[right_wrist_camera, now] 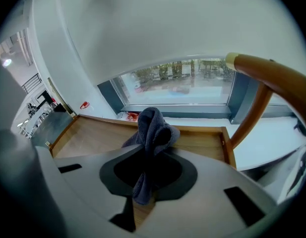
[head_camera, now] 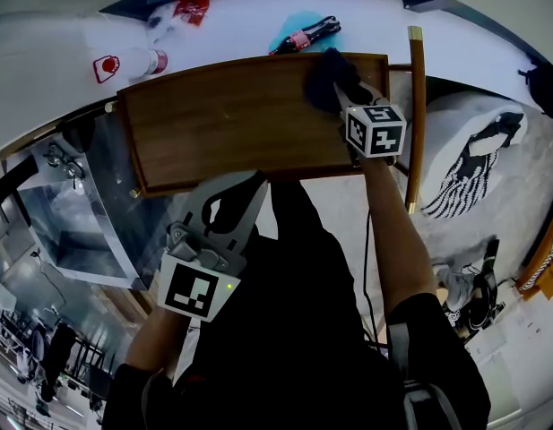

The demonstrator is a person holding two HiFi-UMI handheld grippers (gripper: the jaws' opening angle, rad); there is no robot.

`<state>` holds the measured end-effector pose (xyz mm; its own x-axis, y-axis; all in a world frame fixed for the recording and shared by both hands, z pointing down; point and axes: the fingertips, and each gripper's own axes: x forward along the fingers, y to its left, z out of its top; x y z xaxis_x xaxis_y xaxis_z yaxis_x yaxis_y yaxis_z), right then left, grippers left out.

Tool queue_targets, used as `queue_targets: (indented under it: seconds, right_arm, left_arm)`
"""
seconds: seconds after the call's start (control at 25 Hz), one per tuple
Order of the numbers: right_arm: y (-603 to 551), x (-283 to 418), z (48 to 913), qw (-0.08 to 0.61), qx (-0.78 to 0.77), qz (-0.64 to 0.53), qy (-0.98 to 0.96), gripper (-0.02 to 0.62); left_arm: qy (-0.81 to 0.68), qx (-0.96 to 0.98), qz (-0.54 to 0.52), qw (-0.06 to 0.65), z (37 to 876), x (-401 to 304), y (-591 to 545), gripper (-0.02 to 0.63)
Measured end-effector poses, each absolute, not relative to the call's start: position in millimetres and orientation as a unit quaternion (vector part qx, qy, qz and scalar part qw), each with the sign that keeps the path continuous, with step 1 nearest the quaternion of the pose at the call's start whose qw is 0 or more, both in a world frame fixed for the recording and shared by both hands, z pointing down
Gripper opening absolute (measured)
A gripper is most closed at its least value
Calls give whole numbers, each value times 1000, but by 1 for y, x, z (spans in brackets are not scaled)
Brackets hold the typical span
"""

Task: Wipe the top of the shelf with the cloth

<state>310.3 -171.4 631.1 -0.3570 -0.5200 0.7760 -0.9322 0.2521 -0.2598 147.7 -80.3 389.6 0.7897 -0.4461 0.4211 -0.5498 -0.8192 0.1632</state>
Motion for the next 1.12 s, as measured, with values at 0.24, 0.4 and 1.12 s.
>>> queue_targets:
  seconds: [0.24,0.4,1.12]
  right_arm:
    - [-167,331,629,298,507,357,-726,46]
    - [-164,340,628,306,514,353,-720,48]
    - [-170,271,565,293,505,311,-750,46]
  left_arm:
    - [-259,938,186,137,389,155,-79,23]
    - [-258,939,182,135,386,157,-80,23]
    - [-292,935,161,119,362,87,-66,23]
